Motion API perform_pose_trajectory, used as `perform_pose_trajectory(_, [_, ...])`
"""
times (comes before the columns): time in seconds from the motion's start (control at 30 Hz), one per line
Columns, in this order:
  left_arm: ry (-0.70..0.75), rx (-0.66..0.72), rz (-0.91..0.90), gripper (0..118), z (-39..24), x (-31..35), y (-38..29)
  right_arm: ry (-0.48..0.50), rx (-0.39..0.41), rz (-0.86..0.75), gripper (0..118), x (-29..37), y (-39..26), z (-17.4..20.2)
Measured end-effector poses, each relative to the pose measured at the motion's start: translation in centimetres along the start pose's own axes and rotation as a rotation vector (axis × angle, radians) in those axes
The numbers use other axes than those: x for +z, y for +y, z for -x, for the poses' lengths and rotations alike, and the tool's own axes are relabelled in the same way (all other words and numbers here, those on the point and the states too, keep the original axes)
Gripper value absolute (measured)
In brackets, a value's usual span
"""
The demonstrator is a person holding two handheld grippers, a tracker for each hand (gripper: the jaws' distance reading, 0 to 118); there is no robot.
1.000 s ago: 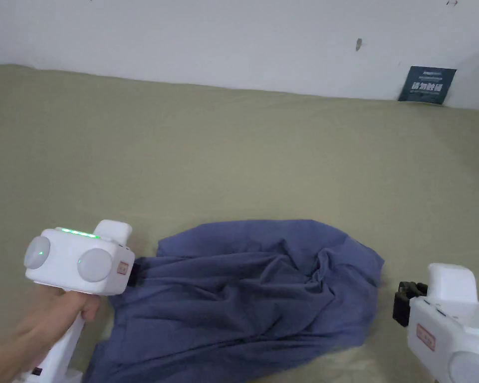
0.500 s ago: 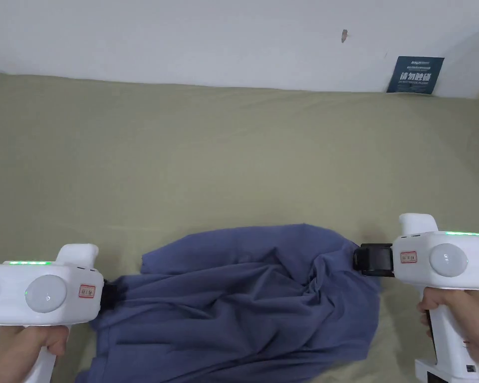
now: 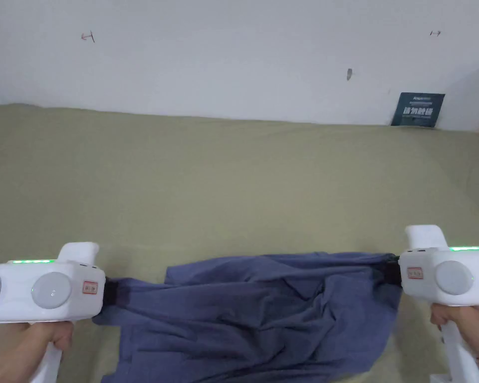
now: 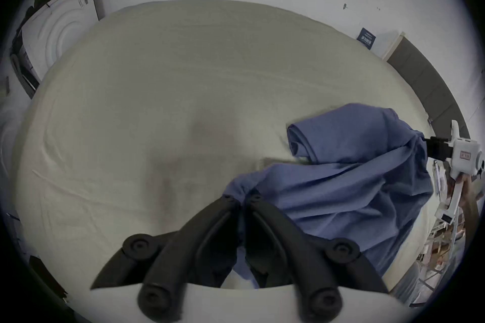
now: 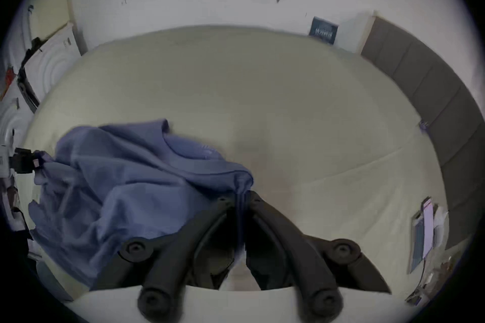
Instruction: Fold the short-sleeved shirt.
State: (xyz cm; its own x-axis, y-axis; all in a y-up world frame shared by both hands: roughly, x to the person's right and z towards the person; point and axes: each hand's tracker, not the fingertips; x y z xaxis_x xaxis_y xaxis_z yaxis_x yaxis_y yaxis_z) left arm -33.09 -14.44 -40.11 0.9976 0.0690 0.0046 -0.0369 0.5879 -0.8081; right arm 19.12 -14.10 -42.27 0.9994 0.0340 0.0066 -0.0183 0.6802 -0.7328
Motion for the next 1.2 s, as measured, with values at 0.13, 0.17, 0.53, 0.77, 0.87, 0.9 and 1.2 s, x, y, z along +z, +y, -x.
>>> perform_pose_trajectory(0.13, [0.033,0.027,-0.109,3,2.6,7.2,2.0,0.043,-0.043,-0.111,6,6.4,2.0,-1.7])
perform_pose_trajectory(0.17, [0.047,0.021,-0.131,3,2.9,8.8,2.4,0.056,-0.055,-0.131,5,7.7,2.3,-1.8])
perform_pose_trajectory(0.53, [0.131,0.015,-0.417,3,3.3,24.3,9.4,0.051,-0.006,-0.427,5,22.3,9.2,-0.6])
perform_pose_trajectory(0.77, [0.171,0.004,-0.501,3,-0.3,26.5,15.8,-0.038,-0.040,-0.497,6,23.8,16.0,-1.9])
perform_pose_trajectory(0.87, [0.190,0.008,-0.527,3,-1.8,25.8,19.1,-0.075,-0.062,-0.534,5,23.3,19.1,-2.5])
perform_pose_trajectory(0.9, [0.202,0.008,-0.538,3,-2.2,25.3,20.4,-0.077,-0.069,-0.540,5,23.0,20.3,-2.7])
perform_pose_trajectory(1.2, [0.258,0.011,-0.595,3,-4.2,18.0,28.9,-0.184,-0.048,-0.573,6,15.4,28.6,-2.1])
